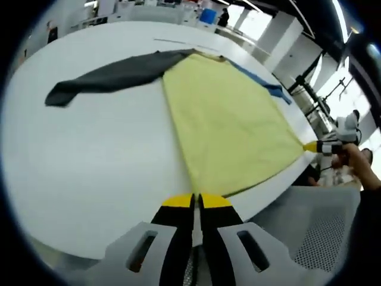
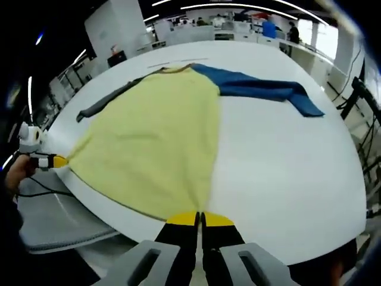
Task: Fold the garment on the visible template until the final outline fits inside the template.
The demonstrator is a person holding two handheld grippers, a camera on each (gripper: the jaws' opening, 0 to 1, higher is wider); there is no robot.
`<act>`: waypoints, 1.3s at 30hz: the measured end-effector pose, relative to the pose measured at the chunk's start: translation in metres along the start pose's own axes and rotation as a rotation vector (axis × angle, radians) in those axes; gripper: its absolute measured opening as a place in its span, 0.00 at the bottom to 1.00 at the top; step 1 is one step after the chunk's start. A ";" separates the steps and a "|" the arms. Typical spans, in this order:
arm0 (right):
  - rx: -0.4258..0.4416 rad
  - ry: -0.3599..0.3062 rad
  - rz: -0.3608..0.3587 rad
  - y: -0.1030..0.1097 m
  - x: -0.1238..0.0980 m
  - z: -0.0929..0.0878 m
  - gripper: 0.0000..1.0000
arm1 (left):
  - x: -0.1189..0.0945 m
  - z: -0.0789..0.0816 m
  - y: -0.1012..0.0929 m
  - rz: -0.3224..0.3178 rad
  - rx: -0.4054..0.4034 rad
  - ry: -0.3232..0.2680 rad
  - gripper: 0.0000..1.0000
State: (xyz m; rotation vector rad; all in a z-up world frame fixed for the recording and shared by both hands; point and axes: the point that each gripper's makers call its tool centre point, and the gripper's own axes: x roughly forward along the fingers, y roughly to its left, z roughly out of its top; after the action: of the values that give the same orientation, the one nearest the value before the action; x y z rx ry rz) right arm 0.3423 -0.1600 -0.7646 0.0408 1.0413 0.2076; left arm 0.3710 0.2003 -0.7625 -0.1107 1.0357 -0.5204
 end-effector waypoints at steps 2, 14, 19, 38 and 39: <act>-0.007 0.001 -0.001 0.000 -0.001 0.000 0.00 | 0.001 -0.002 0.001 0.005 -0.004 0.009 0.01; 0.018 0.017 0.016 0.003 0.002 -0.005 0.00 | 0.004 -0.010 0.006 0.038 0.025 0.033 0.01; 0.040 0.014 0.026 0.002 0.001 -0.005 0.00 | 0.001 -0.011 0.009 0.050 0.038 0.036 0.04; -0.051 -0.096 0.169 0.023 -0.014 0.033 0.68 | -0.008 0.025 -0.009 -0.025 0.136 -0.162 0.56; -0.041 -0.114 0.175 0.024 -0.015 0.037 0.70 | -0.009 0.027 -0.010 -0.026 0.143 -0.171 0.58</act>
State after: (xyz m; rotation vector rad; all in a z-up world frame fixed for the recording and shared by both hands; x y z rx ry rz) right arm 0.3636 -0.1373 -0.7302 0.1058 0.9193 0.3818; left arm 0.3864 0.1915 -0.7387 -0.0414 0.8283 -0.5963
